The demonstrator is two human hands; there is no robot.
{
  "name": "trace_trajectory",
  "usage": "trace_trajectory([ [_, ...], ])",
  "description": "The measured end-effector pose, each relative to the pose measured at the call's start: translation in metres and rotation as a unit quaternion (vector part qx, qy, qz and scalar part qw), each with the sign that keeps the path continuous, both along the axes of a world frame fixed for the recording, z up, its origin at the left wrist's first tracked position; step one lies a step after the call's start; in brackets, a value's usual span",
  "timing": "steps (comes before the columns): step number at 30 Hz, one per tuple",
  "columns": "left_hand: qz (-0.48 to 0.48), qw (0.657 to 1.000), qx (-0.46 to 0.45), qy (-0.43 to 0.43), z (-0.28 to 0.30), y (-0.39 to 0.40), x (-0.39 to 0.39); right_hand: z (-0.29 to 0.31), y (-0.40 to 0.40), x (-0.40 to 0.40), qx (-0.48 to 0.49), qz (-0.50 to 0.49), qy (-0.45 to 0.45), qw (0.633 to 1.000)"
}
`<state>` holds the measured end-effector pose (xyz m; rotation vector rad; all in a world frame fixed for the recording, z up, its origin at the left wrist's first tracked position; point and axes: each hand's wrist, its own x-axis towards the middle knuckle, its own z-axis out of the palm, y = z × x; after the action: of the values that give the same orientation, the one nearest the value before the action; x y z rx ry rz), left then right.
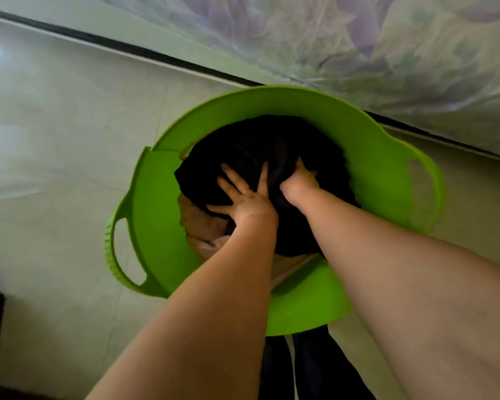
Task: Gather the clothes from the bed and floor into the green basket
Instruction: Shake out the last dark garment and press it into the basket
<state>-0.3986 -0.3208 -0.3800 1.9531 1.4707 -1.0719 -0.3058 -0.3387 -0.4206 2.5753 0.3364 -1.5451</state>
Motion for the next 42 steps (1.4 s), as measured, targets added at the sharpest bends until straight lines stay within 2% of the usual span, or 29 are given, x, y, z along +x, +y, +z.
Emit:
trace_trajectory([
  [7,-0.002,0.999,0.023,-0.047,-0.004,-0.008,-0.007,0.007,-0.025,0.009,0.112,-0.014,0.033,0.993],
  [11,-0.002,0.997,-0.040,-0.062,0.029,0.006,-0.021,0.055,-0.038,0.010,0.127,0.013,0.042,0.991],
  [15,-0.021,0.987,-0.088,-0.130,0.066,0.026,-0.044,0.091,-0.049,0.020,0.093,0.130,0.017,0.987],
  [18,-0.025,0.983,-0.087,-0.158,0.087,0.012,-0.053,0.106,-0.061,0.023,0.048,0.195,-0.005,0.980],
  [20,-0.020,0.979,-0.057,-0.195,0.100,-0.005,-0.051,0.112,-0.060,0.021,0.031,0.213,-0.001,0.977],
  [24,-0.072,0.949,0.075,-0.297,0.116,-0.055,-0.041,0.120,-0.044,0.015,-0.008,0.287,-0.013,0.958],
  [27,-0.053,0.939,0.055,-0.337,0.118,-0.096,-0.021,0.130,-0.048,0.024,0.002,0.407,-0.017,0.913],
  [30,-0.010,0.960,0.001,-0.278,0.120,-0.130,0.016,0.144,-0.062,0.057,-0.017,0.518,0.010,0.855],
  [36,0.038,0.987,-0.033,-0.151,0.116,-0.157,0.080,0.185,-0.080,0.094,-0.038,0.719,0.085,0.689],
  [39,0.009,0.993,-0.027,-0.112,0.105,-0.161,0.086,0.183,-0.092,0.094,-0.081,0.789,0.048,0.607],
  [41,-0.004,0.994,-0.025,-0.107,0.100,-0.164,0.084,0.175,-0.103,0.094,-0.072,0.811,0.005,0.580],
  [42,-0.005,0.994,-0.027,-0.109,0.099,-0.164,0.085,0.172,-0.107,0.094,-0.059,0.814,-0.012,0.578],
])
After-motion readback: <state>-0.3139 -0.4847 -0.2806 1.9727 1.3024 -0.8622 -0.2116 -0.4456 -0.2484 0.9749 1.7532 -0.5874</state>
